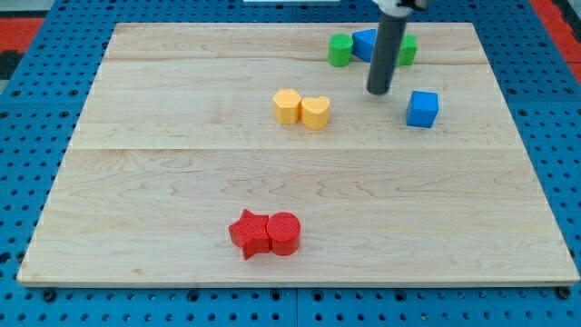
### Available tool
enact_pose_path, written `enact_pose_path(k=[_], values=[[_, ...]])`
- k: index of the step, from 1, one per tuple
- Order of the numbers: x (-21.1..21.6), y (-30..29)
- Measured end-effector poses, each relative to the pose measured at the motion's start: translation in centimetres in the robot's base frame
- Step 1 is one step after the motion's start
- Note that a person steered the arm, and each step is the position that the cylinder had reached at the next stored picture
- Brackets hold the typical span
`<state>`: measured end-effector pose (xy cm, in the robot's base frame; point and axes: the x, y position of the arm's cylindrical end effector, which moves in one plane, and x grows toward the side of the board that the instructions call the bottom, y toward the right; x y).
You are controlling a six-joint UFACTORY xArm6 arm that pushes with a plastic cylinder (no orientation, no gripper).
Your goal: Push the blue triangle near the blue cube
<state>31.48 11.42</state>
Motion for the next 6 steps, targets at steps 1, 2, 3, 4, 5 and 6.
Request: enact_pose_path(k=[1, 2, 3, 4, 5, 6], values=[[-4.2, -0.5], [-2.9, 2.4], [-1.5, 6.6], [-4.5, 13.2], [-11.5, 11.8], [-12.2, 3.8]])
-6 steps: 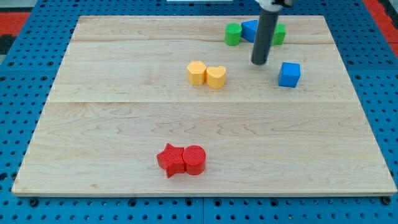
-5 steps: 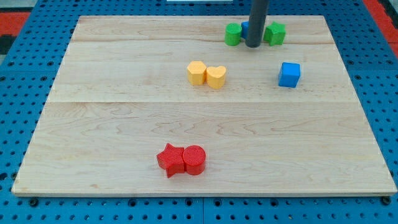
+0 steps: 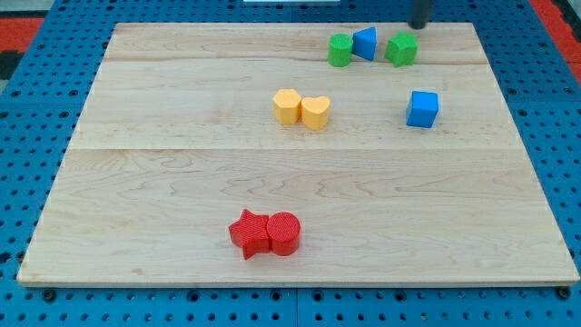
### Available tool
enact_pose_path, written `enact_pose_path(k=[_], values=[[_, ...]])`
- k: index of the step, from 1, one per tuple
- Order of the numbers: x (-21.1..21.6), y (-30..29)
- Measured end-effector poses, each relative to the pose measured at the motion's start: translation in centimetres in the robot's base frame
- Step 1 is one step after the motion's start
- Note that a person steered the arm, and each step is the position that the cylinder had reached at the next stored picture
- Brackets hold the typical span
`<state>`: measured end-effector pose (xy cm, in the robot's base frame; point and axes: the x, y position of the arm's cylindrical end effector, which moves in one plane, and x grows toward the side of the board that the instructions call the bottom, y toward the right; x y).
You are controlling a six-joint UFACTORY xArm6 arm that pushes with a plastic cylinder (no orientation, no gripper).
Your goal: Push the blue triangle near the blue cube
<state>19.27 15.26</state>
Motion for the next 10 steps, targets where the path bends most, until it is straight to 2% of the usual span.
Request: enact_pose_path(k=[1, 2, 4, 5, 7, 8, 9, 10], values=[[1.2, -7.2], [6.2, -6.3], [0.4, -3.6], [4.0, -1.4], [10.5, -5.0], [12.3, -4.5], [10.2, -3.9], [11.9, -2.8]])
